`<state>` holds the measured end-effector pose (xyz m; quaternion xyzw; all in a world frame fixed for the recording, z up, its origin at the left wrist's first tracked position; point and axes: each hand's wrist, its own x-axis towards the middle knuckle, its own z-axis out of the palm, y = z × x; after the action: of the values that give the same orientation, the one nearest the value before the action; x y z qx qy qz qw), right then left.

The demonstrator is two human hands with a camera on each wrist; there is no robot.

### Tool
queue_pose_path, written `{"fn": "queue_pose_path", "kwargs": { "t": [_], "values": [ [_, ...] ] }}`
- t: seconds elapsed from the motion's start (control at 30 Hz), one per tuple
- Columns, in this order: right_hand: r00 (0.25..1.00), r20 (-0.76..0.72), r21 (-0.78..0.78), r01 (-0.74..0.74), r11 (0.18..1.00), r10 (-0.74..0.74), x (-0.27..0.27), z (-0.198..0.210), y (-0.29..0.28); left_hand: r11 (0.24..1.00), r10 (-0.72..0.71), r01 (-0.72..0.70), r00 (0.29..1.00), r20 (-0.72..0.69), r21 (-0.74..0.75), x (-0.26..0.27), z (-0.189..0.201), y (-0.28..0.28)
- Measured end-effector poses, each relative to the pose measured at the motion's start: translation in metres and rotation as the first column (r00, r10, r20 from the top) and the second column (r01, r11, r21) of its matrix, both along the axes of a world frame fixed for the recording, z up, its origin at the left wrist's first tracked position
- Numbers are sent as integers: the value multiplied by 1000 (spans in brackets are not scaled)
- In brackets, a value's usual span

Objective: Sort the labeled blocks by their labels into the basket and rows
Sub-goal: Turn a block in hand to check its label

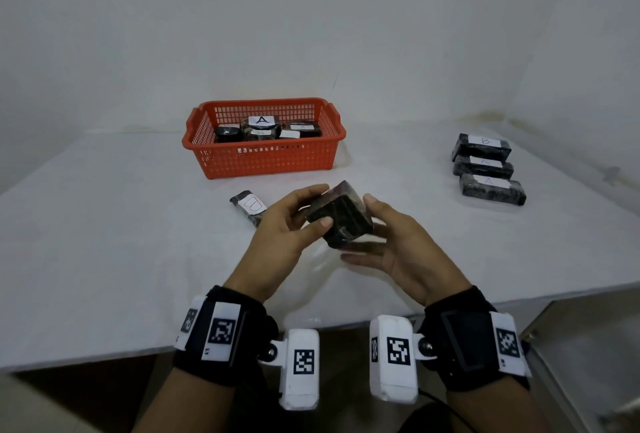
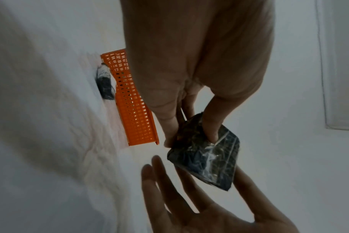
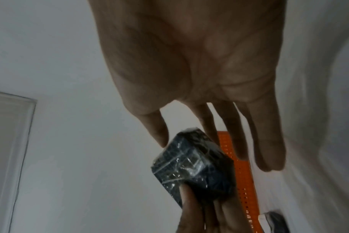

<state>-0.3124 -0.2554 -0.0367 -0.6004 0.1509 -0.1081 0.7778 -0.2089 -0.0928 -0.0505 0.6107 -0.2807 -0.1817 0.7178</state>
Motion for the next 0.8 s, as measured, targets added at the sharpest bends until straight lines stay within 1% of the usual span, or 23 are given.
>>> {"fn": "queue_pose_path", "kwargs": {
  "t": [0.03,0.1,0.13,0.17,0.2,0.23,0.3,0.37,0.47,0.53,0.63,0.7,0.8],
  "values": [
    [1000,-9,39,-18,999,19,-1,0,2,1000,-26,26,1000,0,-11,-1,-1,-1],
    [999,39,92,-19,996,15,-1,-1,3,999,-41,40,998,54,21,-3,-2,0],
    [997,72,74,-7,997,2,-1,-1,2,998,-29,24,994,105,55,-3,-2,0],
    [995,97,21,12,1000,-14,-1,-1,1,996,-27,14,989,148,88,-3,-1,1],
    [993,116,-41,33,999,-28,0,-1,-1,994,-35,16,986,164,110,-4,1,2],
    [991,128,-93,53,994,-41,0,-3,-2,993,-42,26,989,143,118,-5,4,3],
    [988,140,-140,88,986,-69,1,-5,-3,993,-48,38,994,93,110,-8,9,4],
    [987,144,-149,96,984,-74,1,-7,-3,996,7,-14,997,78,86,-9,11,2],
    [990,138,-120,36,992,-19,1,-6,-2,997,63,-64,997,34,46,-8,9,0],
    [991,134,-122,20,992,-3,0,-5,-3,998,53,-53,999,4,29,-6,7,0],
    [991,133,-157,47,986,-26,0,-6,-5,999,2,-1,1000,-31,34,-6,5,1],
    [990,143,-149,41,988,-20,0,-7,-5,998,3,-2,1000,-10,62,-7,5,1],
    [988,152,-150,15,989,8,0,-8,-4,996,49,-50,999,21,74,-6,6,0]
  ]
}}
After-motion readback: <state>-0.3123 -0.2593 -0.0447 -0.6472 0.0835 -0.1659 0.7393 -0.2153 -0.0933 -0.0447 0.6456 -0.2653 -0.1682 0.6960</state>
